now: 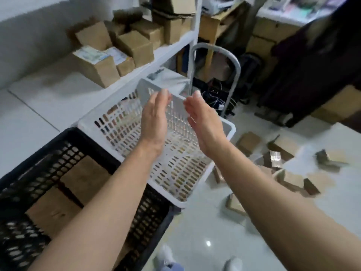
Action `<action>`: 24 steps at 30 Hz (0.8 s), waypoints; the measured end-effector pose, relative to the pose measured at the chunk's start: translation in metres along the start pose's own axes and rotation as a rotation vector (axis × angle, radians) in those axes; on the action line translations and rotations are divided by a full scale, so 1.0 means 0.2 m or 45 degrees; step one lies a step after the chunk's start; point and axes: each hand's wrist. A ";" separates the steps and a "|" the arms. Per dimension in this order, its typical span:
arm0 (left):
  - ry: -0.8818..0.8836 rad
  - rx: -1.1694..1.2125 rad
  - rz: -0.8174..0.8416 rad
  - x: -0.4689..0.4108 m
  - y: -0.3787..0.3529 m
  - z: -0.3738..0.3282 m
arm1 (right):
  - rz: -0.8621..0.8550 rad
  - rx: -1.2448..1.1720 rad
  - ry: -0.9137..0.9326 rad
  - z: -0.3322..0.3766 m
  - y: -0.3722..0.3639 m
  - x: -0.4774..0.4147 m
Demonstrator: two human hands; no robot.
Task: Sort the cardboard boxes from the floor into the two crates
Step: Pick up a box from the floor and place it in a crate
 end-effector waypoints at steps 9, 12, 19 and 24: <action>-0.149 0.299 0.612 0.56 -1.31 -0.18 | -0.372 -0.257 0.373 0.20 1.33 0.72; -0.186 0.334 0.749 0.75 -1.60 -0.21 | -0.526 -0.275 0.430 0.20 1.67 0.92; -0.174 0.294 0.881 0.95 -1.98 -0.22 | -0.717 -0.352 0.463 0.14 2.13 1.14; -0.071 0.307 0.915 0.97 -2.14 -0.15 | -0.822 -0.384 0.423 0.09 2.31 1.12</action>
Point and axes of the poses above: each hand's wrist, its own x-axis away from the middle knuckle, its own y-axis out of the back of the hand, z = x × y, and after that the axes turned 12 degrees about -y, right-handed
